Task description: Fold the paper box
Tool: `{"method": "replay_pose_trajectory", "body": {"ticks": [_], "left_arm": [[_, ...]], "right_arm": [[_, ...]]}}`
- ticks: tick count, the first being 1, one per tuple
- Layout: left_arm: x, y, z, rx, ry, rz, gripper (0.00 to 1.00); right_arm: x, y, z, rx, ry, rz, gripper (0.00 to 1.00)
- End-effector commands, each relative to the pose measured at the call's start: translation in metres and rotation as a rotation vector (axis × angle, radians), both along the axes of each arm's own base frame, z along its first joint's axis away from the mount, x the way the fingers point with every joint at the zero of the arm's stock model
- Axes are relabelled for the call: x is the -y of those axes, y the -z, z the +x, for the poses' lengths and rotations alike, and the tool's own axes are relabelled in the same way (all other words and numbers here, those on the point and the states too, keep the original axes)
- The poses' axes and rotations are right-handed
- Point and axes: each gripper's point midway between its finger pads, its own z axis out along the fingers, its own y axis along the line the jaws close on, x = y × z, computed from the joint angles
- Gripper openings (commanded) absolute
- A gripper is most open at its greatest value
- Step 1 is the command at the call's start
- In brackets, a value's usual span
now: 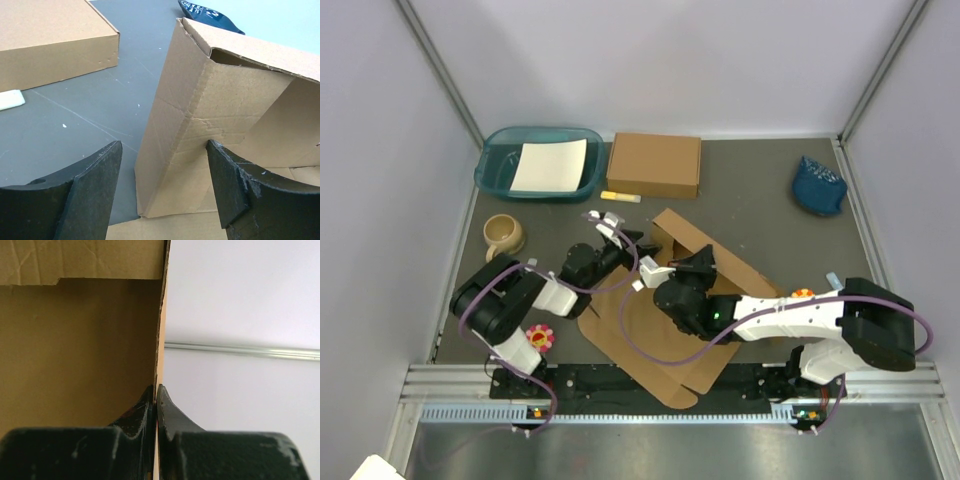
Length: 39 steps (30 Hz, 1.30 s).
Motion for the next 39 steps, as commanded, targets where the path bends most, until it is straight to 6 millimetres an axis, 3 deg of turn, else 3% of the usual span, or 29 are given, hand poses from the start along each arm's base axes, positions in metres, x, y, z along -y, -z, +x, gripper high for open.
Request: {"method": "replay_pose_trajectory", "body": {"ticks": [1,7,14,17,18,22,25,28,29,31,32,33,39], "left_arm": [[0.019,-0.095,-0.007,0.335,0.108,-0.212,0.74],[0.027,-0.094,-0.003,0.332,0.134,-0.213,0.7],[0.039,-0.088,-0.003,0.331,0.193,-0.202,0.53],[0.042,-0.085,-0.002,0.335,0.208,-0.193,0.38],[0.043,-0.085,-0.002,0.338,0.212,-0.189,0.26],[0.043,-0.081,0.0,0.331,0.209,-0.185,0.05],[0.042,-0.08,0.0,0.329,0.208,-0.184,0.0],[0.041,-0.08,0.0,0.328,0.208,-0.183,0.0],[0.041,-0.081,0.0,0.328,0.207,-0.185,0.05],[0.041,-0.08,0.0,0.323,0.213,-0.187,0.18],[0.043,-0.08,0.0,0.321,0.224,-0.189,0.35],[0.044,-0.079,0.0,0.32,0.233,-0.188,0.39],[0.047,-0.063,0.002,0.288,0.238,-0.168,0.47]], "right_arm": [[-0.029,0.047,-0.012,-0.155,-0.16,-0.007,0.0],[-0.029,0.05,-0.012,-0.165,-0.159,-0.013,0.0],[-0.03,0.052,-0.013,-0.17,-0.161,-0.017,0.0],[-0.029,0.052,-0.013,-0.17,-0.161,-0.016,0.0],[-0.029,0.052,-0.012,-0.171,-0.16,-0.015,0.0],[-0.029,0.05,-0.013,-0.169,-0.158,-0.009,0.0],[-0.029,0.048,-0.012,-0.166,-0.157,0.0,0.0],[-0.029,0.046,-0.012,-0.163,-0.156,0.009,0.0],[-0.03,0.045,-0.012,-0.165,-0.159,0.014,0.0],[-0.029,0.045,-0.013,-0.165,-0.159,0.015,0.0],[-0.029,0.045,-0.013,-0.165,-0.159,0.017,0.0],[-0.029,0.045,-0.013,-0.165,-0.16,0.017,0.0],[-0.028,0.042,-0.012,-0.159,-0.154,0.025,0.0]]}}
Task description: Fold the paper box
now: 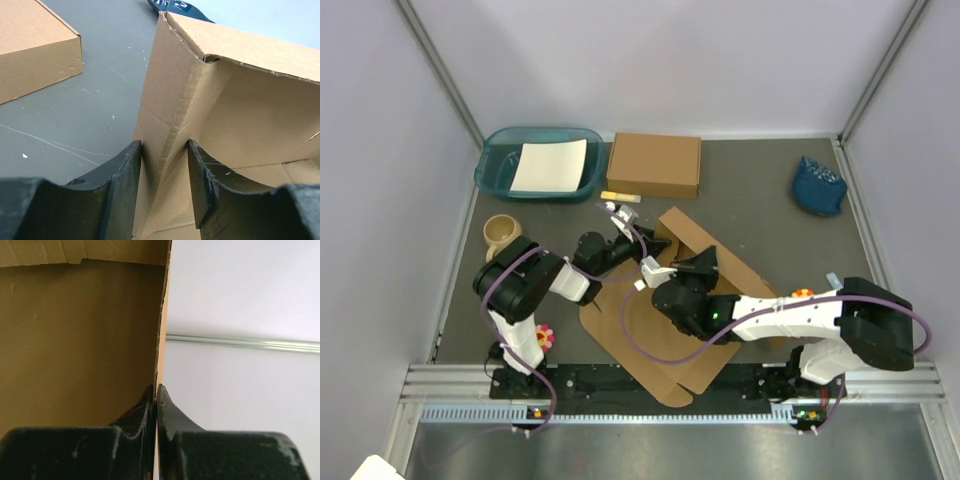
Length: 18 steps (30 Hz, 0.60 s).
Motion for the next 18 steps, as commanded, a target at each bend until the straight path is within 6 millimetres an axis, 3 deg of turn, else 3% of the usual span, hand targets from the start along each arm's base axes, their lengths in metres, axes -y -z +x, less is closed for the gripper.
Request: {"method": "replay_pose_trajectory", "body": {"ticks": [1,3,6,7,9,18], "left_arm": [[0.01,-0.069,-0.008,0.266,0.059,-0.175,0.46],[0.013,-0.064,-0.009,0.269,0.071,-0.156,0.44],[0.016,-0.058,-0.008,0.27,0.073,-0.134,0.25],[0.015,-0.058,-0.007,0.273,0.063,-0.131,0.12],[0.013,-0.057,-0.004,0.27,0.041,-0.13,0.04],[0.006,-0.06,-0.002,0.278,-0.015,-0.113,0.0]], "right_arm": [[-0.037,0.042,-0.011,-0.173,-0.198,0.057,0.0],[-0.038,0.042,-0.011,-0.174,-0.199,0.06,0.0],[-0.041,0.043,-0.011,-0.179,-0.205,0.067,0.0],[-0.039,0.044,-0.011,-0.187,-0.203,0.046,0.0],[-0.039,0.043,-0.011,-0.186,-0.2,0.047,0.0],[-0.042,0.033,-0.009,-0.168,-0.187,0.1,0.0]]}}
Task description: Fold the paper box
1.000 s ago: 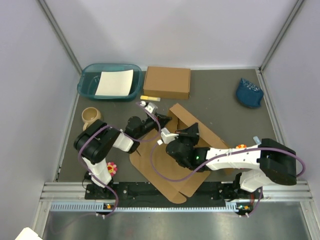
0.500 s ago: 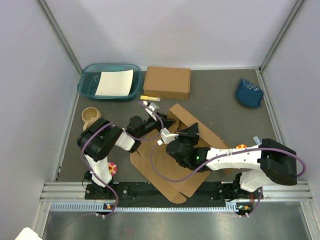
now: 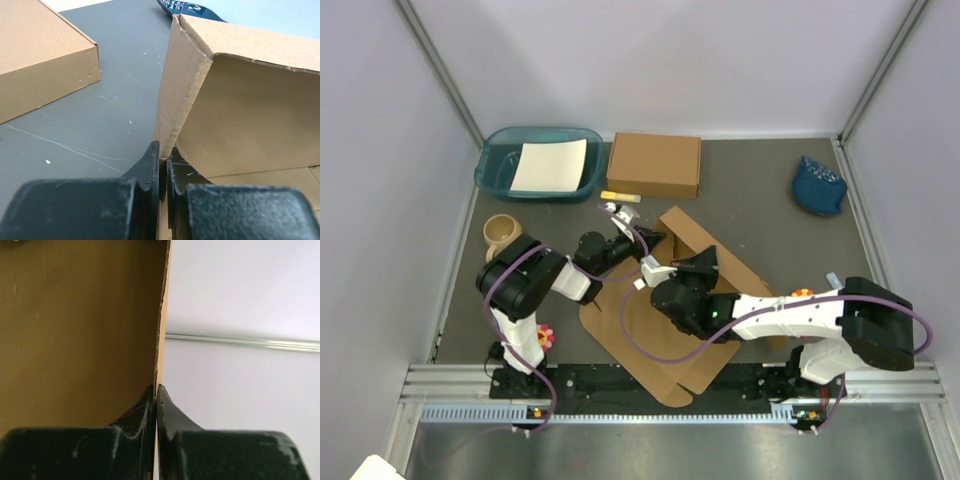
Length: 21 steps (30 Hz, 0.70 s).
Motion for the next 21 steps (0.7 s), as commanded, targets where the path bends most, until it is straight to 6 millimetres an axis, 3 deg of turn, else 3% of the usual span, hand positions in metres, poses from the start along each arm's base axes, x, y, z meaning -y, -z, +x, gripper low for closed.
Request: {"method": "replay_pose_trajectory", "body": {"ticks": [1,12,21], "left_arm": [[0.007,-0.063,-0.014,0.212,0.017,-0.131,0.0],[0.0,-0.06,-0.011,0.224,-0.055,-0.079,0.0],[-0.003,-0.057,-0.009,0.226,-0.096,-0.045,0.0]], "right_arm": [[-0.043,0.033,-0.01,-0.16,-0.19,0.107,0.03],[-0.047,-0.014,-0.012,-0.116,-0.18,0.322,0.37],[-0.048,-0.046,-0.018,-0.096,-0.21,0.434,0.45]]}}
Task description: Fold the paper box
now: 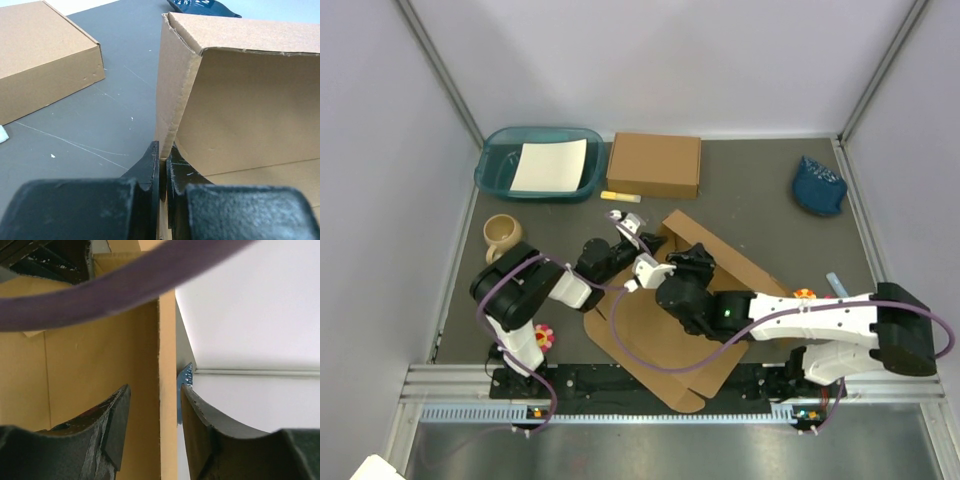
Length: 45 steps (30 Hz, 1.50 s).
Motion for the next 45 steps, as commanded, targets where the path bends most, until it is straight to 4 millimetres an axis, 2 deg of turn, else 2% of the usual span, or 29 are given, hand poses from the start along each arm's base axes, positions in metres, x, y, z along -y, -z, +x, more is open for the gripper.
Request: {"method": "replay_pose_trajectory", "body": {"ticks": [1,10,14,17,21,23,27,29,32,36,39,45], "left_arm": [[-0.005,-0.056,0.0,0.182,-0.029,-0.103,0.0],[-0.01,-0.058,0.0,0.185,-0.056,-0.114,0.0],[-0.013,-0.056,-0.001,0.182,-0.071,-0.117,0.0],[-0.017,-0.057,0.0,0.183,-0.097,-0.121,0.0],[-0.022,-0.057,-0.002,0.18,-0.129,-0.13,0.0],[-0.022,-0.056,-0.003,0.175,-0.136,-0.133,0.01],[-0.02,-0.053,-0.01,0.165,-0.13,-0.143,0.02],[-0.018,-0.051,-0.013,0.16,-0.124,-0.143,0.03],[-0.016,-0.049,-0.015,0.156,-0.12,-0.141,0.04],[-0.016,-0.049,-0.018,0.157,-0.113,-0.139,0.06],[-0.019,-0.05,-0.018,0.162,-0.123,-0.135,0.08],[-0.02,-0.049,-0.021,0.177,-0.116,-0.114,0.22]], "right_arm": [[-0.012,-0.036,-0.007,0.011,-0.037,0.167,0.45],[0.0,-0.081,-0.014,0.024,-0.049,0.422,0.47],[0.004,-0.088,-0.009,0.014,-0.021,0.548,0.49],[0.011,-0.088,0.002,-0.014,0.039,0.654,0.46],[0.018,-0.082,0.022,-0.083,0.119,0.783,0.41],[0.019,-0.071,0.037,-0.136,0.154,0.828,0.41],[0.012,-0.05,0.052,-0.202,0.168,0.837,0.42],[0.006,-0.033,0.058,-0.223,0.173,0.797,0.43],[-0.003,-0.011,0.064,-0.247,0.185,0.749,0.43],[-0.004,0.004,0.068,-0.251,0.205,0.698,0.43],[-0.004,0.01,0.068,-0.253,0.202,0.683,0.43],[-0.005,0.014,0.066,-0.266,0.191,0.675,0.43]]}}
